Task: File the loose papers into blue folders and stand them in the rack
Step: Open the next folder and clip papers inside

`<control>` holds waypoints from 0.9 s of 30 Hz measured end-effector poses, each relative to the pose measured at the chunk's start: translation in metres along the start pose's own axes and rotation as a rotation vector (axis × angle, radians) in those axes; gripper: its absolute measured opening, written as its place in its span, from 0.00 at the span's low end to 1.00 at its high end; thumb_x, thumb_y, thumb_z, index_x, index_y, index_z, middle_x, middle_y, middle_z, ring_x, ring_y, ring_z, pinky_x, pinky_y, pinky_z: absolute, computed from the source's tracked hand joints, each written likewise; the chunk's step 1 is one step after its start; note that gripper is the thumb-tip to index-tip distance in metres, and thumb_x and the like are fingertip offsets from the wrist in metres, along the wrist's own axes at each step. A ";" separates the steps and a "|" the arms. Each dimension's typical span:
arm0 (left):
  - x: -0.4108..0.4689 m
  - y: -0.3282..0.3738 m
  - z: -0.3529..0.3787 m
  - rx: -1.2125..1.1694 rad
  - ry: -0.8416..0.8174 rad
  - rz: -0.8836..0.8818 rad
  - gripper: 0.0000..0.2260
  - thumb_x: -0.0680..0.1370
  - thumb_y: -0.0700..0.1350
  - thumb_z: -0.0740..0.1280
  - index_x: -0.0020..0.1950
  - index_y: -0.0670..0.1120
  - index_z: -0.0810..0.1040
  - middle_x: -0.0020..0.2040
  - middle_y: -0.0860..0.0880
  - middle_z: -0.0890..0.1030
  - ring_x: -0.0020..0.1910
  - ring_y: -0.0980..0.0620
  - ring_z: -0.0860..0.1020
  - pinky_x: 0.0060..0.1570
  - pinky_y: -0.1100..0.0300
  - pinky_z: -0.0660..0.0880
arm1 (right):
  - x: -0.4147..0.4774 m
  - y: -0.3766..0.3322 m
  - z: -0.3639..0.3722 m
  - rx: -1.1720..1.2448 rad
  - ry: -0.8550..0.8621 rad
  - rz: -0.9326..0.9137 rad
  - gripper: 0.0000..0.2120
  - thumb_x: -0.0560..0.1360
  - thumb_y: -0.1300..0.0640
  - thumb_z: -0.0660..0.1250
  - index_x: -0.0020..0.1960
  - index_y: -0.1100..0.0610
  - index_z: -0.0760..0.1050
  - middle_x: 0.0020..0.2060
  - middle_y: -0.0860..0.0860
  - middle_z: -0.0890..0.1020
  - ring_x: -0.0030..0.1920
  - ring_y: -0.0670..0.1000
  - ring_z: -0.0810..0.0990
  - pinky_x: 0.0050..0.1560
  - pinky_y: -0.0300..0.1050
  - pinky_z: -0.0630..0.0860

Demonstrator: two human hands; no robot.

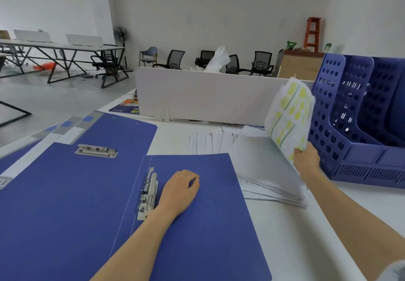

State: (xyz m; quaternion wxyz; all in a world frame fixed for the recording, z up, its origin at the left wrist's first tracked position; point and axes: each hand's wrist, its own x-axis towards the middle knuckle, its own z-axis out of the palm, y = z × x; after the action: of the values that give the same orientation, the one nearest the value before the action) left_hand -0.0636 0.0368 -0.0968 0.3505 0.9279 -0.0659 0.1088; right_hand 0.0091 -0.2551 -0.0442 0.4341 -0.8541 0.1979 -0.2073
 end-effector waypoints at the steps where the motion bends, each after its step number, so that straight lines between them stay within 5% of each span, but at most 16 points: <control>1: 0.000 0.000 0.000 -0.033 0.001 -0.001 0.13 0.80 0.43 0.58 0.61 0.44 0.76 0.60 0.51 0.77 0.60 0.54 0.73 0.57 0.67 0.66 | -0.006 -0.007 -0.004 -0.004 0.015 -0.041 0.15 0.78 0.66 0.54 0.64 0.67 0.66 0.59 0.65 0.74 0.54 0.63 0.73 0.50 0.54 0.70; 7: -0.003 0.011 -0.005 -0.503 -0.059 -0.108 0.14 0.80 0.44 0.58 0.65 0.45 0.73 0.62 0.48 0.75 0.57 0.52 0.75 0.58 0.61 0.71 | -0.063 -0.065 -0.024 0.046 -0.233 -0.190 0.17 0.76 0.70 0.54 0.63 0.63 0.68 0.47 0.57 0.78 0.38 0.54 0.73 0.38 0.44 0.70; 11: -0.008 0.020 -0.011 -0.915 -0.092 -0.178 0.17 0.82 0.47 0.51 0.71 0.49 0.62 0.63 0.48 0.71 0.57 0.48 0.74 0.57 0.56 0.72 | -0.113 -0.084 -0.010 0.302 -0.622 -0.077 0.19 0.74 0.75 0.56 0.62 0.63 0.70 0.53 0.54 0.76 0.49 0.51 0.75 0.49 0.42 0.74; 15: -0.011 0.016 -0.015 -1.193 -0.125 -0.161 0.26 0.76 0.60 0.53 0.71 0.50 0.63 0.56 0.49 0.76 0.53 0.50 0.77 0.55 0.56 0.73 | -0.139 -0.069 0.020 0.390 -0.796 -0.084 0.07 0.80 0.58 0.57 0.55 0.54 0.73 0.51 0.52 0.81 0.47 0.49 0.79 0.50 0.42 0.77; 17: -0.010 0.007 -0.015 -1.288 -0.124 -0.157 0.39 0.65 0.70 0.61 0.69 0.47 0.68 0.55 0.49 0.80 0.54 0.49 0.78 0.55 0.56 0.76 | -0.144 -0.056 0.029 0.396 -0.899 -0.055 0.13 0.81 0.51 0.52 0.52 0.51 0.75 0.41 0.50 0.84 0.45 0.47 0.81 0.50 0.40 0.75; 19: -0.010 0.005 -0.020 -1.401 -0.128 -0.207 0.42 0.58 0.73 0.65 0.64 0.49 0.73 0.52 0.51 0.84 0.54 0.50 0.80 0.54 0.54 0.77 | -0.145 -0.041 0.033 0.378 -0.964 -0.028 0.16 0.81 0.49 0.48 0.51 0.48 0.75 0.41 0.48 0.86 0.52 0.49 0.81 0.61 0.44 0.72; 21: -0.012 0.005 -0.020 -1.420 -0.122 -0.258 0.30 0.62 0.67 0.68 0.57 0.51 0.77 0.48 0.51 0.85 0.49 0.52 0.83 0.50 0.55 0.79 | -0.146 -0.026 0.034 0.356 -0.968 -0.024 0.15 0.82 0.50 0.48 0.53 0.47 0.74 0.45 0.48 0.86 0.57 0.49 0.80 0.69 0.49 0.66; 23: -0.013 0.010 -0.019 -1.320 -0.074 -0.316 0.11 0.74 0.47 0.67 0.54 0.45 0.77 0.46 0.49 0.85 0.41 0.52 0.84 0.43 0.59 0.80 | -0.146 -0.018 0.034 0.363 -0.972 -0.023 0.14 0.81 0.52 0.50 0.54 0.49 0.74 0.46 0.48 0.86 0.57 0.49 0.80 0.71 0.52 0.63; 25: -0.013 0.011 -0.017 -1.179 0.037 -0.412 0.11 0.75 0.30 0.63 0.55 0.39 0.76 0.49 0.44 0.81 0.39 0.49 0.80 0.40 0.57 0.79 | -0.148 -0.014 0.036 0.394 -0.974 -0.026 0.13 0.81 0.53 0.52 0.53 0.51 0.75 0.45 0.49 0.86 0.56 0.51 0.81 0.70 0.52 0.63; 27: -0.010 0.006 -0.018 -1.175 0.105 -0.451 0.15 0.74 0.26 0.61 0.59 0.36 0.74 0.52 0.43 0.78 0.41 0.48 0.77 0.46 0.52 0.76 | -0.150 -0.016 0.036 0.390 -0.909 -0.067 0.11 0.80 0.55 0.55 0.54 0.52 0.76 0.47 0.48 0.84 0.54 0.50 0.81 0.65 0.43 0.69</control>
State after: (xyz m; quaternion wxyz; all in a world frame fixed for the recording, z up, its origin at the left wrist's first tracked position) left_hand -0.0774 0.0447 -0.0829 0.8188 0.5649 0.0997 0.0234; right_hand -0.0947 -0.1448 -0.0781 0.6211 -0.7670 -0.0816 0.1392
